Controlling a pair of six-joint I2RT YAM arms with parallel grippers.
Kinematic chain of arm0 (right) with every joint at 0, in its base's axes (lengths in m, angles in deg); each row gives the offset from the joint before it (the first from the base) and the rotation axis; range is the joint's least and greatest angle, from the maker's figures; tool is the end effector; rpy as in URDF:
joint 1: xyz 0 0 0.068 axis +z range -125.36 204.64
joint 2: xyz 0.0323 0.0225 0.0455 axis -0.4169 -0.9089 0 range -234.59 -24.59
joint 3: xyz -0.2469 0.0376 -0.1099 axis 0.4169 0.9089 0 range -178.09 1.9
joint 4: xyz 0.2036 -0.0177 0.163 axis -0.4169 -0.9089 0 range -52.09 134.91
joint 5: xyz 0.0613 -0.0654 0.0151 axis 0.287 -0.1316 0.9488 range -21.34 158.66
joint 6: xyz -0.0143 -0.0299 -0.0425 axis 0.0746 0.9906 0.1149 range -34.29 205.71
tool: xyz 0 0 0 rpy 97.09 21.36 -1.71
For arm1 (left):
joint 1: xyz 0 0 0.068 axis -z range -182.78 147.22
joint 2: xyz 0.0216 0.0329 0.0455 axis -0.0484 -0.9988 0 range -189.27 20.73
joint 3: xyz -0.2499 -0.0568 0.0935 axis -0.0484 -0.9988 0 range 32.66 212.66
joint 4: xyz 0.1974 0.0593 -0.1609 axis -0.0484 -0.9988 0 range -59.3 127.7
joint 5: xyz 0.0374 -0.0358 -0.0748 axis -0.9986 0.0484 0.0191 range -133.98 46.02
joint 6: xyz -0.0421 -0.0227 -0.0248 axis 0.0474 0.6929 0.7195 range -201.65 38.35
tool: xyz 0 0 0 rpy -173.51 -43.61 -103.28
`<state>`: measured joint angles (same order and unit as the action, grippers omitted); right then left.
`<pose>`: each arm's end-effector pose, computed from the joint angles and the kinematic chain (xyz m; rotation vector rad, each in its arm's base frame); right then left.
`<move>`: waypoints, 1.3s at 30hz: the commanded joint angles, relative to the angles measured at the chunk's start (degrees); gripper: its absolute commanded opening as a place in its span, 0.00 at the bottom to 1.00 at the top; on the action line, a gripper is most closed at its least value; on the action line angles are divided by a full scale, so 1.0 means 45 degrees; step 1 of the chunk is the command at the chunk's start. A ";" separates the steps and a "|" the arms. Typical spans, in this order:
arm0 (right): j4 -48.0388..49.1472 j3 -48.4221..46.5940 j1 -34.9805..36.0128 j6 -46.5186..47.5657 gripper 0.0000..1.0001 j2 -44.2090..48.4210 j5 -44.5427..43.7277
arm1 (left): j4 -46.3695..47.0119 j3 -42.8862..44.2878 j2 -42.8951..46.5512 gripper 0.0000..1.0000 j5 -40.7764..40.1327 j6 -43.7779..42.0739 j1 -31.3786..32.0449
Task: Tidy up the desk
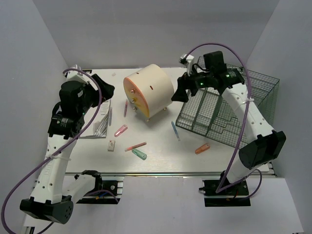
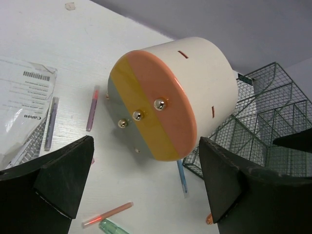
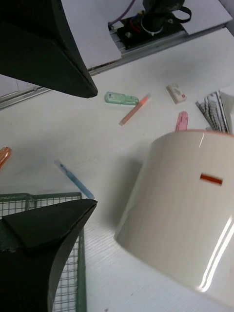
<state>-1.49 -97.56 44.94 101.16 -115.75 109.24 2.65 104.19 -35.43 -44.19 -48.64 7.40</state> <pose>0.3095 0.1392 0.4100 -1.0217 1.9155 0.8330 0.1935 -0.0347 0.4187 -0.3879 1.9079 -0.5013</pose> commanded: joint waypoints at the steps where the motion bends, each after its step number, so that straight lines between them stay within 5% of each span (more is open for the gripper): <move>1: 0.0366 -0.0009 0.0742 0.0200 0.89 0.0431 0.0045 | -0.0434 0.0414 -0.0195 0.98 0.0026 0.0007 -0.0248; 10: -0.1390 -0.1315 0.2946 0.4302 0.89 -0.0250 -0.0012 | -0.1391 0.0044 -0.0528 0.98 -0.0441 -0.0188 -0.1457; 15: -0.0689 -0.1257 0.4063 0.3562 0.89 -0.0485 0.0336 | -0.1801 -0.0191 -0.0391 0.93 -0.0638 -0.0481 -0.2513; 19: 0.0834 -0.0711 0.5329 0.1610 0.89 -0.0720 0.0339 | -0.1822 -0.0795 -0.0410 0.78 -0.0209 -0.0423 -0.3412; 23: 0.2571 -0.0340 0.6212 -0.0613 0.89 -0.1032 -0.0305 | -0.1587 -0.1090 -0.0858 0.80 0.0572 -0.0481 -0.4329; 26: 0.3471 -0.0611 0.6759 -0.1765 0.74 -0.1810 -0.1337 | -0.1489 -0.1187 -0.1170 0.81 0.1197 -0.0559 -0.5265; 27: 0.3841 -0.0748 0.6934 -0.2158 0.60 -0.2007 -0.1515 | -0.1450 -0.1207 -0.1269 0.81 0.1450 -0.0617 -0.5481; 31: 0.3903 -0.2328 0.7481 -0.4171 0.44 -0.3607 -0.1597 | -0.1158 -0.1110 -0.1718 0.87 0.2055 -0.0657 -0.6283; 35: 0.5676 -0.1827 0.8029 -0.3805 0.63 -0.4118 -0.0896 | -0.0786 -0.0895 -0.2460 0.88 0.2643 -0.0326 -0.6889; 39: 0.7455 -0.0343 0.8205 -0.0978 0.79 -0.4060 0.0257 | -0.0338 -0.1031 -0.3241 0.85 0.3150 0.0181 -0.7475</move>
<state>22.38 -101.42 81.07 89.68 -135.64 105.52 -1.59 98.99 -49.18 -33.50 -49.60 -24.71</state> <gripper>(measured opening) 0.770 0.857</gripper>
